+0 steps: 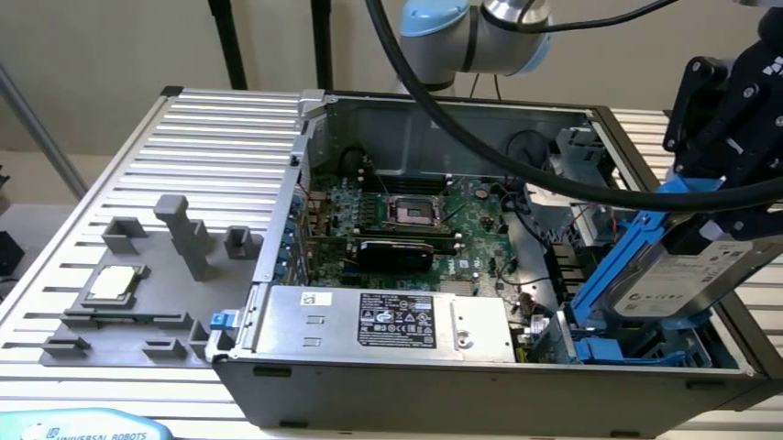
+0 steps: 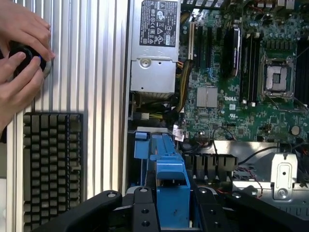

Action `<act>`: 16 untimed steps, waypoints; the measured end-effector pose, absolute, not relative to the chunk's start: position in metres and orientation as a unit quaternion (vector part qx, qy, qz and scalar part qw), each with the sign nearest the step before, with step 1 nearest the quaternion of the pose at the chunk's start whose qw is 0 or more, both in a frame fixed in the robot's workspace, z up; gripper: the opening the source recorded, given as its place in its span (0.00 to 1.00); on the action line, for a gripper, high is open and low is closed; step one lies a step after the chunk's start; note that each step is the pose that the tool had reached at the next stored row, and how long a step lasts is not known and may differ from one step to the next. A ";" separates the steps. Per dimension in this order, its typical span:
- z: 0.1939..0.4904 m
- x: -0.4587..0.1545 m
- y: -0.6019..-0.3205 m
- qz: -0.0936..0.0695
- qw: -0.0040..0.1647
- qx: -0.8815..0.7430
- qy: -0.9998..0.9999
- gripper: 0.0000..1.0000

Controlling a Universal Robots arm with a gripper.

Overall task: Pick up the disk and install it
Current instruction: 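Insert the disk into the insertion slot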

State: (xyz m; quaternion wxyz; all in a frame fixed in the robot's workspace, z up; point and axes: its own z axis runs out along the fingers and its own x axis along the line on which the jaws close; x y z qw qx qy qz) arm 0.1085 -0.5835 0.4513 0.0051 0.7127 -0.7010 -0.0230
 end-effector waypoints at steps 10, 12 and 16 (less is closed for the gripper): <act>0.446 0.111 -0.583 -0.024 0.009 0.710 -0.704 0.33; 0.444 0.112 -0.583 -0.024 0.010 0.710 -0.704 0.33; 0.442 0.113 -0.583 -0.025 0.011 0.709 -0.705 0.33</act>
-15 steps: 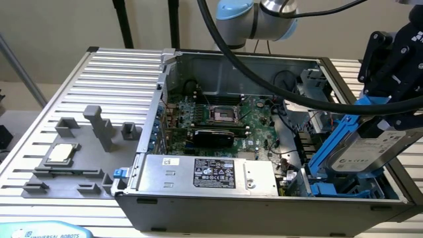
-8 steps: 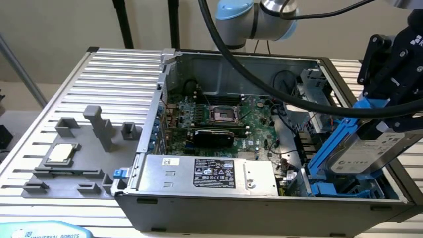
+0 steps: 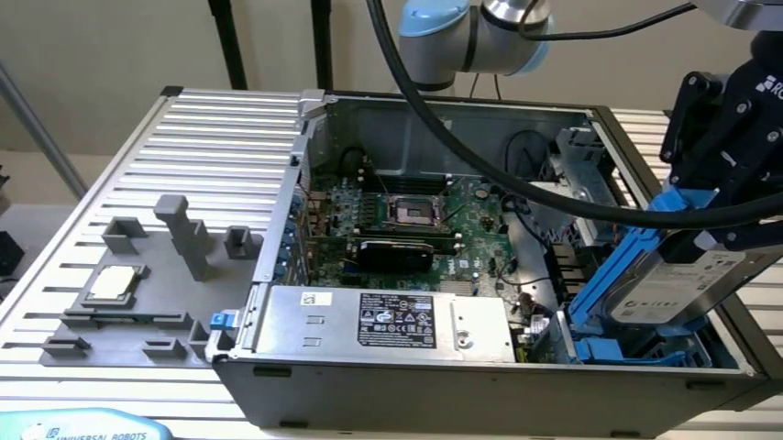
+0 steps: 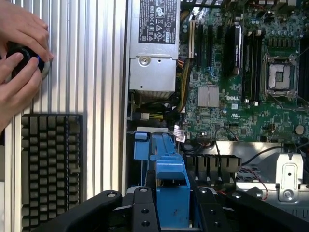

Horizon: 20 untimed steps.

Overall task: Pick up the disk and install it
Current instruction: 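Insert the disk into the insertion slot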

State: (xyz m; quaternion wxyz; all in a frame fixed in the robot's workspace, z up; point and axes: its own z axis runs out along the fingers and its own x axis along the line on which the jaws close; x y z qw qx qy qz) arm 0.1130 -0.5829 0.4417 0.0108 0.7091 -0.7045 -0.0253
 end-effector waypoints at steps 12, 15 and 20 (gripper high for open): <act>0.432 0.115 -0.581 -0.028 0.013 0.708 -0.705 0.33; 0.429 0.115 -0.579 -0.028 0.013 0.708 -0.705 0.33; 0.424 0.115 -0.577 -0.029 0.014 0.708 -0.705 0.33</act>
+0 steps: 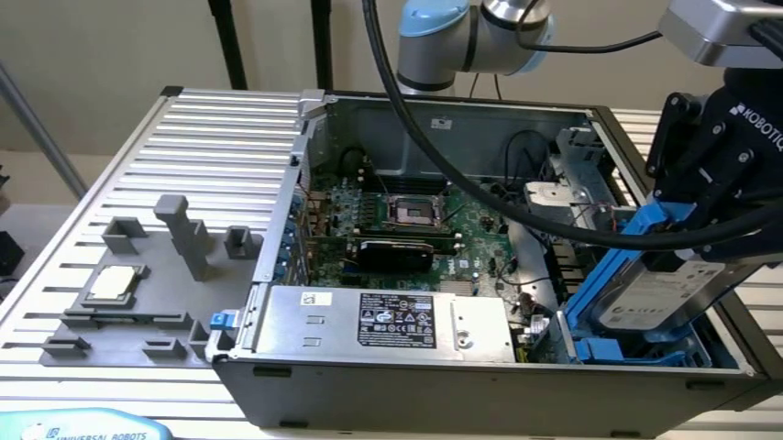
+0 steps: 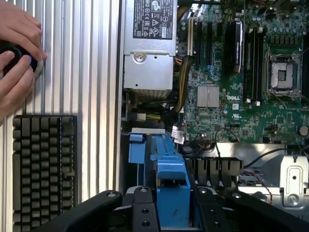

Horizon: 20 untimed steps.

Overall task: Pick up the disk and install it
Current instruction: 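Insert the disk into the insertion slot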

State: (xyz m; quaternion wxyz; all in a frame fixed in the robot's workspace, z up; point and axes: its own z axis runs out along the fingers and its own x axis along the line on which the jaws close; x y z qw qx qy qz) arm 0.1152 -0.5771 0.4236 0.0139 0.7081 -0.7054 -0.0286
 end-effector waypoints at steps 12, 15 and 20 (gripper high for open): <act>0.408 0.115 -0.577 -0.030 0.015 0.708 -0.705 0.33; 0.403 0.115 -0.577 -0.029 0.015 0.708 -0.705 0.33; 0.396 0.115 -0.577 -0.029 0.015 0.708 -0.705 0.33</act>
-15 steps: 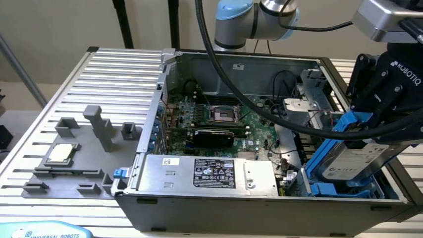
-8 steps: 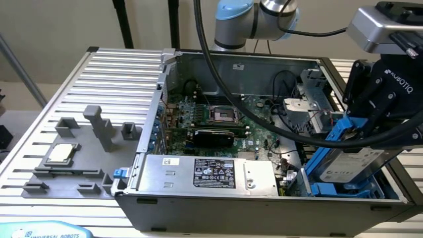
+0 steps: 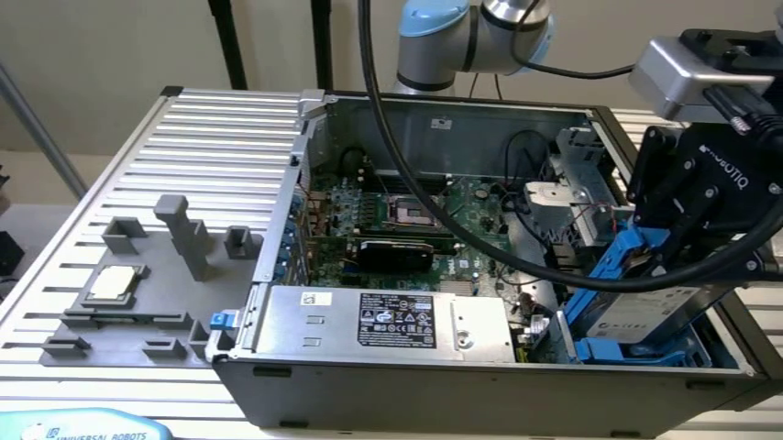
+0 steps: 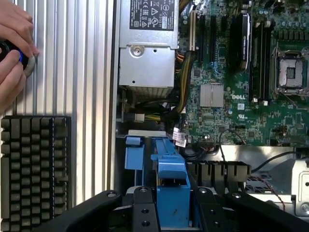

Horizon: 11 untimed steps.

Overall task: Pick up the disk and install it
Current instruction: 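Insert the disk into the insertion slot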

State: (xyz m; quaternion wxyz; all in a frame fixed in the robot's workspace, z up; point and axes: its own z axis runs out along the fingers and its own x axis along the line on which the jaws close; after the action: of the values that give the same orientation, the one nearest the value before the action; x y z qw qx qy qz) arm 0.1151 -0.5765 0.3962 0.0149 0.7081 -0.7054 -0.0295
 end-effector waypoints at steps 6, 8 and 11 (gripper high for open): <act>0.390 0.112 -0.577 -0.030 0.015 0.708 -0.705 0.33; 0.389 0.111 -0.577 -0.030 0.015 0.708 -0.705 0.33; 0.386 0.111 -0.577 -0.030 0.015 0.708 -0.705 0.33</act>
State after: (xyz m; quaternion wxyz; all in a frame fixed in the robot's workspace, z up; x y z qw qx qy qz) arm 0.1110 -0.5767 0.3861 0.0148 0.7084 -0.7050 -0.0301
